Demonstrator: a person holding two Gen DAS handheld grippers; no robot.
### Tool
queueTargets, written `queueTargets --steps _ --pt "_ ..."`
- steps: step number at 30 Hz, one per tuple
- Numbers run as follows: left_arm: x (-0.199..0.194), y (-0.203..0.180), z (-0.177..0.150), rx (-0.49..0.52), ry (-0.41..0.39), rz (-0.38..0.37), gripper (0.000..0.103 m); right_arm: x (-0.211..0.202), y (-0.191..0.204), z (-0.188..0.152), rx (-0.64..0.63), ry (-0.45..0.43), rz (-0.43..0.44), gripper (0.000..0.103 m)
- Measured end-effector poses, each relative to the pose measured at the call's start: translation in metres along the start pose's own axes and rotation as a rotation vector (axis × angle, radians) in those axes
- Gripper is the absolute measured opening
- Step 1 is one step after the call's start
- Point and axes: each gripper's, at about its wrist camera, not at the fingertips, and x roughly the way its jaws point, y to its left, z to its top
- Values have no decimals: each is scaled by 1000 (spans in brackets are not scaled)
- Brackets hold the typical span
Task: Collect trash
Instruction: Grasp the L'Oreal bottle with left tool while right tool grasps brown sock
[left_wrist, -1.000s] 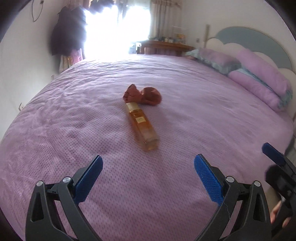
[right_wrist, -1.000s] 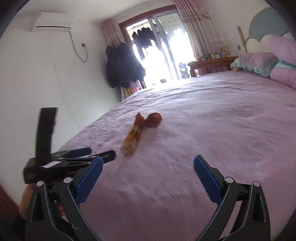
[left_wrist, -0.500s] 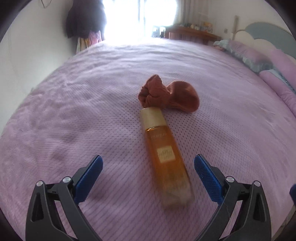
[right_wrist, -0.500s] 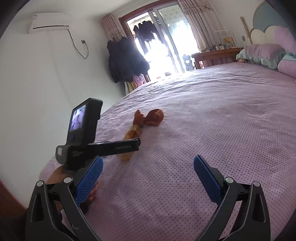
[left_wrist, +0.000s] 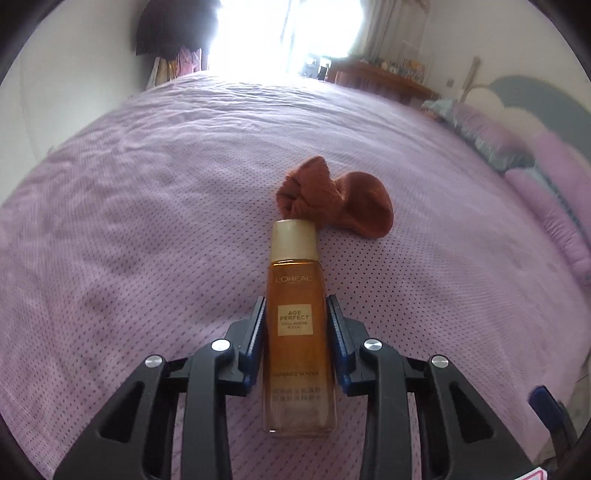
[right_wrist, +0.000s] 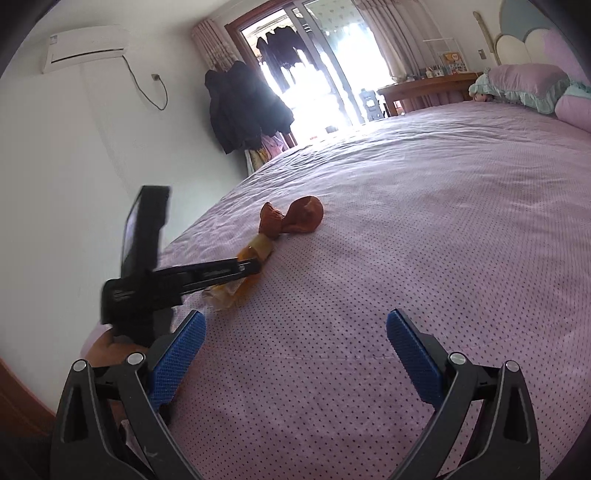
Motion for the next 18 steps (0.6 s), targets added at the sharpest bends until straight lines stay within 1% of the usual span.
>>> queueTargets --steps 3,6,10,15,18 --pt "-13 18 0 -31 -26 -19 32 8 5 10 -23 9 -4 95" --pt "-23 39 6 -61 -41 -23 32 25 12 22 -48 33 -8 95" --pt "-28 63 15 -89 -41 -50 32 57 19 41 -83 67 -22 95" --pt "-30 78 19 -88 -48 -77 32 106 25 65 -66 112 -13 95" --pt "-27 86 20 -103 -38 -120 32 134 24 75 -46 145 -13 95"
